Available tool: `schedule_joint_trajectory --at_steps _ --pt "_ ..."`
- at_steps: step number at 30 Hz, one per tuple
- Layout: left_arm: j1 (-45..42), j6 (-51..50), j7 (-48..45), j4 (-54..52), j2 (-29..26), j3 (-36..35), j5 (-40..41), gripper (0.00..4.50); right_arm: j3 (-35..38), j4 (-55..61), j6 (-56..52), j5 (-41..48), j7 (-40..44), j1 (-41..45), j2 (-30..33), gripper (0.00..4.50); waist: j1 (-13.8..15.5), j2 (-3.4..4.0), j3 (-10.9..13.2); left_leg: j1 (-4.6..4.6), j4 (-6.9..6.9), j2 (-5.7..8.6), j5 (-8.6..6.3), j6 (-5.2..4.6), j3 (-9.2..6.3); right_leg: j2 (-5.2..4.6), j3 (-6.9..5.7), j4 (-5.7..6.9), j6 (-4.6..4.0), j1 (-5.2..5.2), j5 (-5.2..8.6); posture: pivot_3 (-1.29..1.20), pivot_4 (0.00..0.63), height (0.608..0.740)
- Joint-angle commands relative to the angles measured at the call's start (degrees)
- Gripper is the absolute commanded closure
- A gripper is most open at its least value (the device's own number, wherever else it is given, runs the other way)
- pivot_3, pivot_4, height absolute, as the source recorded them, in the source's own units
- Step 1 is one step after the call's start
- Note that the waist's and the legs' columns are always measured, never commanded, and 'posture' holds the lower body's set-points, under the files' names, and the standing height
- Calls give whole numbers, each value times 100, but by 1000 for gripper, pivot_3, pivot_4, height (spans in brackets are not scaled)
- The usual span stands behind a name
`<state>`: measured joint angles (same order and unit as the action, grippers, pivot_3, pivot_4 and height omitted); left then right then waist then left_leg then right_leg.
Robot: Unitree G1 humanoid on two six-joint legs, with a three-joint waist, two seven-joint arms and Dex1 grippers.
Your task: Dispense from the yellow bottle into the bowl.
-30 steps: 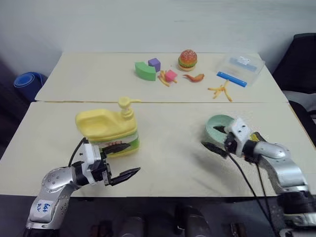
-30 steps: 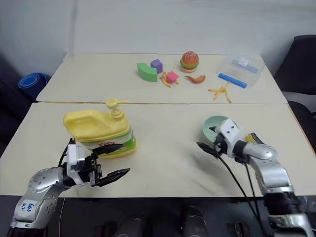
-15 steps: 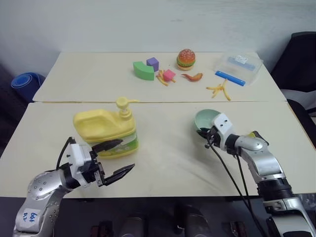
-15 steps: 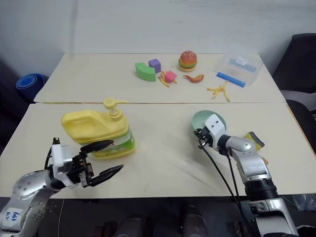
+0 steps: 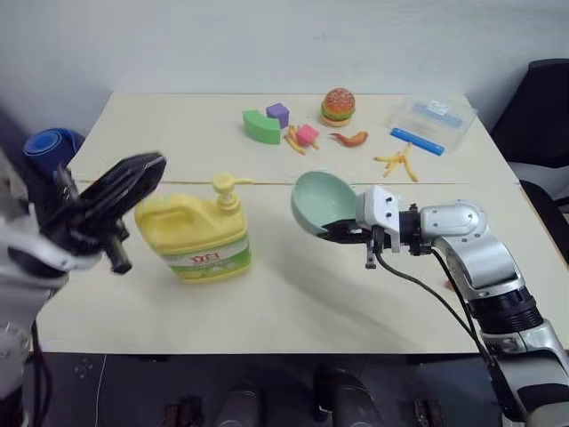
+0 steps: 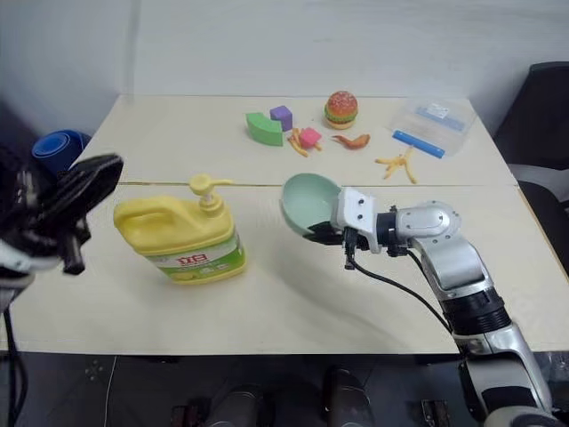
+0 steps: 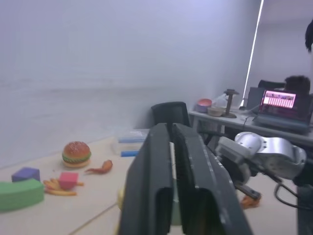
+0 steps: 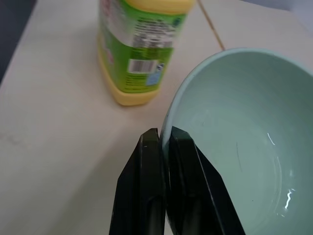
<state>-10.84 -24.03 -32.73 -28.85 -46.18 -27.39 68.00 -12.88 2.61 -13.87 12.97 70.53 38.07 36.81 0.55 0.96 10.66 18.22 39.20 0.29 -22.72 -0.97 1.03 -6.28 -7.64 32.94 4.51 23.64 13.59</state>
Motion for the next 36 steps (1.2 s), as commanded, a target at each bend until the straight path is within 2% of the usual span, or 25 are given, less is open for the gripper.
schedule_joint_trajectory --at_steps 1,4,9,17,36 --pt "-730 3 -234 461 35 742 -720 4469 -230 570 -384 70 329 663 51 4500 -14 0 0 0 0 1 1 -2 2 0 0 1 0 0 0 0 150 740" --pt "-1228 66 -460 750 122 1273 -1355 4469 -470 664 -682 7 469 1150 16 4500 -59 -4 -2 6 0 -1 2 -2 5 1 -5 -4 2 5 -1 0 150 740" --pt "-1648 -30 -549 1086 251 1672 -1950 4469 -679 675 -950 -101 760 1737 109 4500 -68 -15 1 6 0 -4 3 3 6 -1 -7 -7 2 5 -1 0 150 740" --pt "-1647 -459 -546 1229 258 1738 -2352 4469 -991 239 -983 -378 812 2344 -135 4500 -73 -16 1 3 2 -9 9 12 1 -18 -4 2 1 5 0 0 150 740" --pt "-1277 -1340 -215 1164 286 2243 -2914 4469 -1181 -778 -591 -752 999 2977 -838 4500 -79 -16 -2 -13 2 -8 12 18 1 -26 2 13 0 -3 0 0 150 740"
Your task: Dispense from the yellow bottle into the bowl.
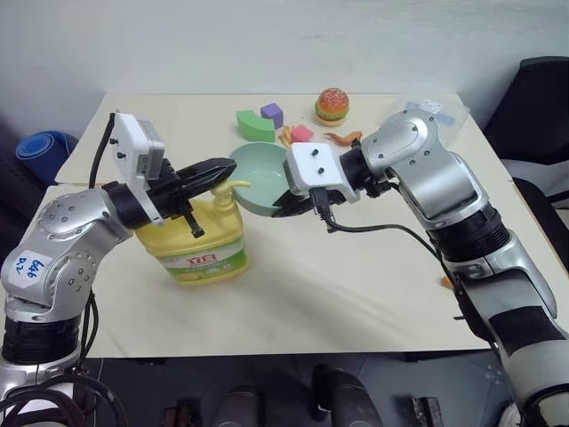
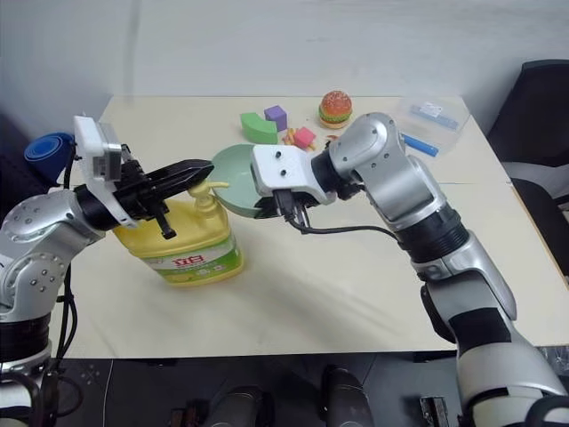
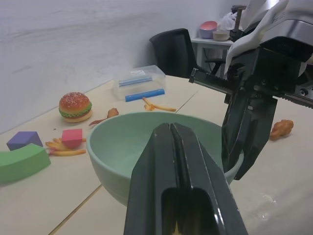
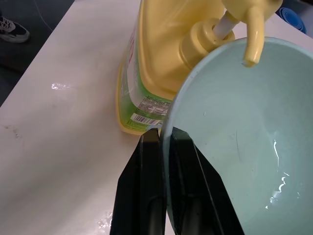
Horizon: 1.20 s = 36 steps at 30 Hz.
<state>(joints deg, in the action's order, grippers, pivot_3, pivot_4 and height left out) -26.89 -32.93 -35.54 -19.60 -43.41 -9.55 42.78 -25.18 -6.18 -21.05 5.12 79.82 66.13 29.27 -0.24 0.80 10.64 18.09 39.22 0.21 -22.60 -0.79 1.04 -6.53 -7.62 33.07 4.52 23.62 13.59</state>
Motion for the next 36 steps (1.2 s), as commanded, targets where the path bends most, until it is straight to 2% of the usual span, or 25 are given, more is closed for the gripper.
schedule_joint_trajectory --at_steps 1,10,13,19,23,26,29,33,36 --pt "355 -497 130 264 34 489 -416 4469 52 92 121 33 78 171 -112 4500 0 1 -2 0 0 1 0 0 0 0 0 0 0 0 0 0 150 740" --pt "681 -648 269 303 74 629 -558 4469 92 235 -40 81 117 99 -199 4500 -5 31 -33 -13 -1 0 -1 3 2 -1 5 7 -2 -6 1 0 150 740" --pt "623 -575 360 288 243 534 -441 4469 95 241 -57 76 87 80 -230 4500 -3 48 -46 -23 -2 -1 -2 4 3 -2 6 11 -3 -12 2 0 150 740" --pt "280 179 58 131 768 -348 127 4469 361 305 -63 110 -106 -208 -26 4500 3 53 -49 -23 -2 0 -2 4 5 -4 9 16 -4 -8 2 0 150 740" --pt "155 789 -797 -61 669 -999 564 4469 523 328 95 -62 -71 -990 781 4500 42 6 -24 14 0 0 1 7 -5 -2 -3 8 -4 13 2 0 150 740" --pt "685 555 -1549 -316 173 -1036 705 4469 587 -35 509 -206 -182 -1795 1280 4500 14 -3 -20 36 -1 4 0 4 -18 -2 -15 -25 -2 14 1 0 150 740" --pt "1343 638 -2080 -497 -175 -916 501 4469 673 -547 1206 -256 -355 -2295 1315 4500 -18 -2 -15 28 -11 4 -6 0 -7 1 -16 -44 1 6 0 0 150 740" --pt "2323 1118 -2426 -501 -130 -880 26 4469 661 -1486 2345 -715 -915 -2684 1304 4500 -116 -1 0 14 -10 -4 -2 5 10 9 -6 -27 2 4 -1 0 150 740" --pt "2807 1473 -2517 -492 -56 -825 -321 4469 856 -1316 2524 -212 -567 -3043 1284 4500 -115 -1 4 5 -6 -5 6 12 7 6 1 -27 -7 4 0 0 150 740"
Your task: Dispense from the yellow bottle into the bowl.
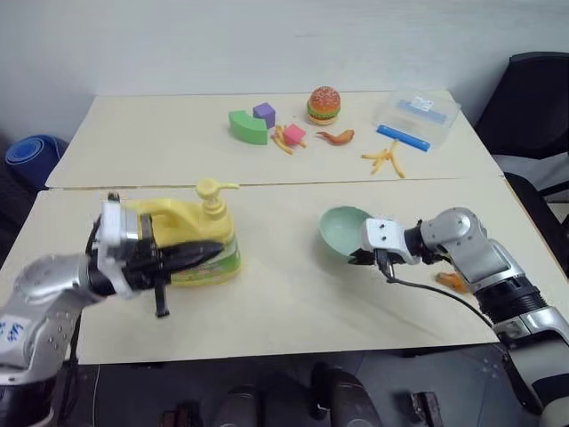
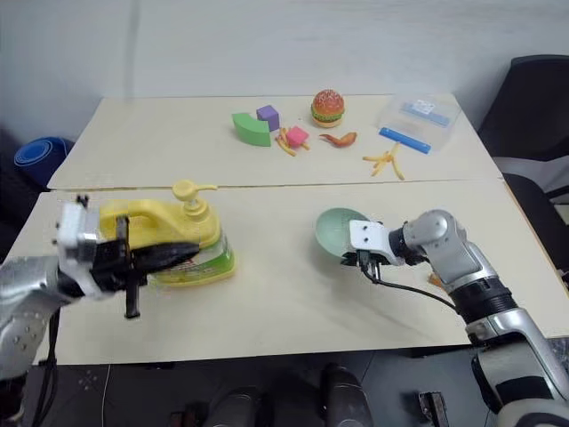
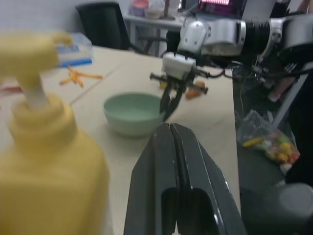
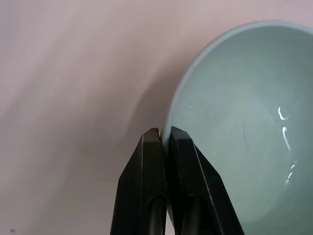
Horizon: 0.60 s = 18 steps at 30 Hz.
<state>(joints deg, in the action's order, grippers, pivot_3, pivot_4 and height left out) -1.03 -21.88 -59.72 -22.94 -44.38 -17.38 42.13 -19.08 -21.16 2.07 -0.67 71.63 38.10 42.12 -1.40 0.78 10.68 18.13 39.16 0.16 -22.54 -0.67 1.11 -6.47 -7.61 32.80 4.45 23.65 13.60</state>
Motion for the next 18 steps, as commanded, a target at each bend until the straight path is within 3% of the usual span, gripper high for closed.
schedule_joint_trajectory --at_steps 1,2,6,10,14,18 --pt "403 530 -117 -123 87 -25 -409 4492 393 381 218 612 330 -407 -22 4240 8 0 0 -5 0 -3 -1 2 -2 0 2 1 -4 -2 2 0 150 740" --pt "561 642 -109 -84 145 -22 -516 4500 542 603 199 840 396 -575 -29 3968 19 1 0 -3 0 -7 -2 3 -5 0 0 3 -5 -1 3 0 150 740" --pt "990 1065 -29 108 368 -90 -824 3611 1216 1397 123 1629 299 -1208 -35 2835 78 6 4 9 -3 -9 -7 2 -14 -3 -7 10 -6 4 2 0 150 740" --pt "1492 1843 159 498 670 -259 -1381 2357 2583 2482 -352 2549 -426 -2720 -27 1455 217 8 2 9 -3 -10 -17 -6 -17 -8 -12 -1 -6 -1 1 0 150 740" --pt "1897 2894 355 1117 912 -324 -2111 1140 3646 2941 -366 3387 -482 -4243 -295 126 338 2 -2 9 -2 -12 -49 -21 -17 -9 -14 -40 -8 -6 2 0 150 740" --pt "2123 3360 544 1574 1025 -386 -2364 1121 4079 2907 239 3406 -213 -5210 -462 22 307 7 0 9 -2 -12 -81 -68 16 -19 16 -41 -4 -12 -2 0 150 740"
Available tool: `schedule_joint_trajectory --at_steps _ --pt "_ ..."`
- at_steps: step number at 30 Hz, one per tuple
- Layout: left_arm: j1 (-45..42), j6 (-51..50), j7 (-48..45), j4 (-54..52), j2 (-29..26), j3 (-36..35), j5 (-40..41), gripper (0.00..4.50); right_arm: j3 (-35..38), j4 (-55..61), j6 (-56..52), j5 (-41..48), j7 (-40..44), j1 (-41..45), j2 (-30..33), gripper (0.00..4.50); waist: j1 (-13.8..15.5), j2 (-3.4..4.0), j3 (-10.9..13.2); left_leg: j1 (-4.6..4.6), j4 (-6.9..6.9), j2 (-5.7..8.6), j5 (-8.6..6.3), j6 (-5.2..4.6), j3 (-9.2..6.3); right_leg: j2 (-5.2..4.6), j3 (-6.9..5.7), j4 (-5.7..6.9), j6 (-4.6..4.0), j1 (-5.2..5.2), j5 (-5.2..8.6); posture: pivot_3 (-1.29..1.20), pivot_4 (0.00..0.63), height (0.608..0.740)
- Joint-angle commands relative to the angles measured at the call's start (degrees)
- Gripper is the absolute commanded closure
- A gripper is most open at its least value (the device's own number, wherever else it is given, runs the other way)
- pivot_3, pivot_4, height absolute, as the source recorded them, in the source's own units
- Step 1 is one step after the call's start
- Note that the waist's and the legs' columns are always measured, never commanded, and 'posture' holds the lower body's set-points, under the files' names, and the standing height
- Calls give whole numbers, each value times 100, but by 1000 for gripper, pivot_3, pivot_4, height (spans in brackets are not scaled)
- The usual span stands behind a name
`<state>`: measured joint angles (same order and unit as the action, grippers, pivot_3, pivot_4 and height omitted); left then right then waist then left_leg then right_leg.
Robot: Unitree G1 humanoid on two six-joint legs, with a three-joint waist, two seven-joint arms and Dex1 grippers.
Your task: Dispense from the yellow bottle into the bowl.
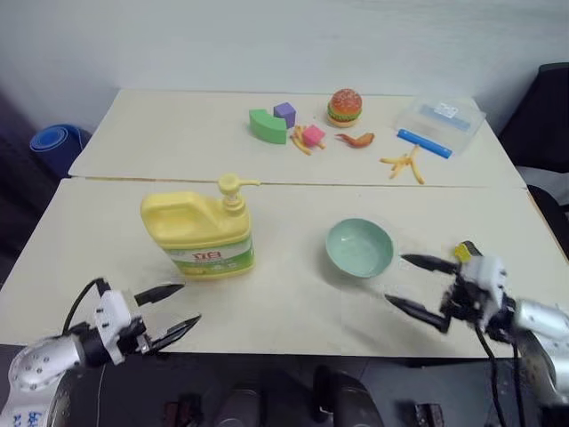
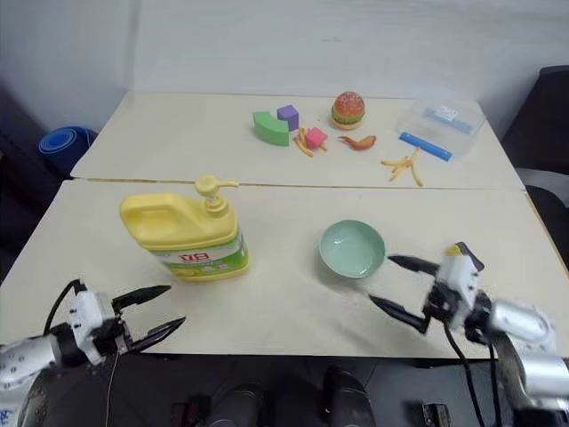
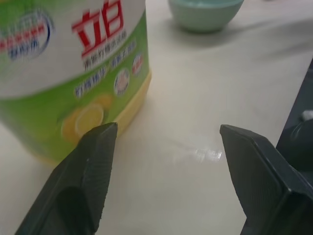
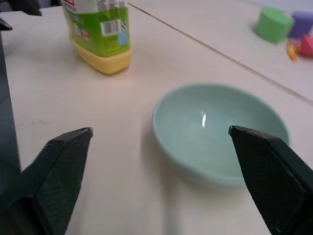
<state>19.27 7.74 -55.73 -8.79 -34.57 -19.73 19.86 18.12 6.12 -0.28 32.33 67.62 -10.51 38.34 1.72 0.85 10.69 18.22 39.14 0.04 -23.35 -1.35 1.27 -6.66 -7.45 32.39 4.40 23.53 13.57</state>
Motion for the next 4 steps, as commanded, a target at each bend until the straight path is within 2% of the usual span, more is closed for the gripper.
schedule_joint_trajectory --at_steps 1,4 --pt "122 477 187 262 60 -177 -159 1121 409 133 521 83 126 -462 -138 22 -18 -1 -1 -1 0 -2 -10 -15 1 0 2 1 -1 -3 1 0 150 740" --pt "155 620 263 479 38 -167 -234 1121 381 -31 907 -127 81 -545 -247 22 -65 -1 -1 -5 0 -16 -11 -20 12 7 7 9 -7 1 4 0 150 740"
